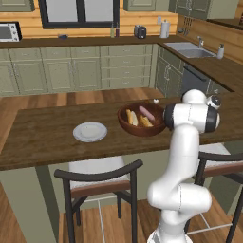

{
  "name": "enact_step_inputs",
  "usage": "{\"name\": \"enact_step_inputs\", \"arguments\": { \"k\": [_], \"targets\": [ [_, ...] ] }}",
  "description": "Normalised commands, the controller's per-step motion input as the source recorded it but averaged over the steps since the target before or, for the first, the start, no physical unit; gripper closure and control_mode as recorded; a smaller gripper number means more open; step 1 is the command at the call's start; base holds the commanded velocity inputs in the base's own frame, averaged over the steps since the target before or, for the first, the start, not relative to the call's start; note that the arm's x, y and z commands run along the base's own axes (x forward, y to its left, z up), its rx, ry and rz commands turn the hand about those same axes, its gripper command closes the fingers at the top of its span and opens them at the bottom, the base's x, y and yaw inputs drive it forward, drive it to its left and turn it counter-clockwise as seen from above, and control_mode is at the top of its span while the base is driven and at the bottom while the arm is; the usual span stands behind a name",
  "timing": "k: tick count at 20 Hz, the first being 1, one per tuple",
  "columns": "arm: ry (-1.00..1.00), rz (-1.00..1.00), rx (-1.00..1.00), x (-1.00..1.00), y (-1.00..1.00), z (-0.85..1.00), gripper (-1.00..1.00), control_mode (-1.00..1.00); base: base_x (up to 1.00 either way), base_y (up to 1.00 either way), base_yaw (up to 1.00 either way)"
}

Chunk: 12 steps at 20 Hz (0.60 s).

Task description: Place one bun and one sausage from the bowl on each plate.

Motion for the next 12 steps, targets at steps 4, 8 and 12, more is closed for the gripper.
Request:
{"name": "enact_step_inputs", "arguments": {
  "k": [4, 8, 12],
  "targets": [
    [0.0, -0.04, -0.02, -0.33, 0.24, 0.03, -1.0, -1.0, 0.0, 0.0, 0.0],
    [0.01, -0.11, -0.02, -0.35, 0.38, 0.34, -1.0, -1.0, 0.0, 0.0, 0.0],
    [0.07, -0.04, -0.07, -0.13, 0.85, 0.78, -1.0, -1.0, 0.0, 0.0, 0.0]
  ]
}}
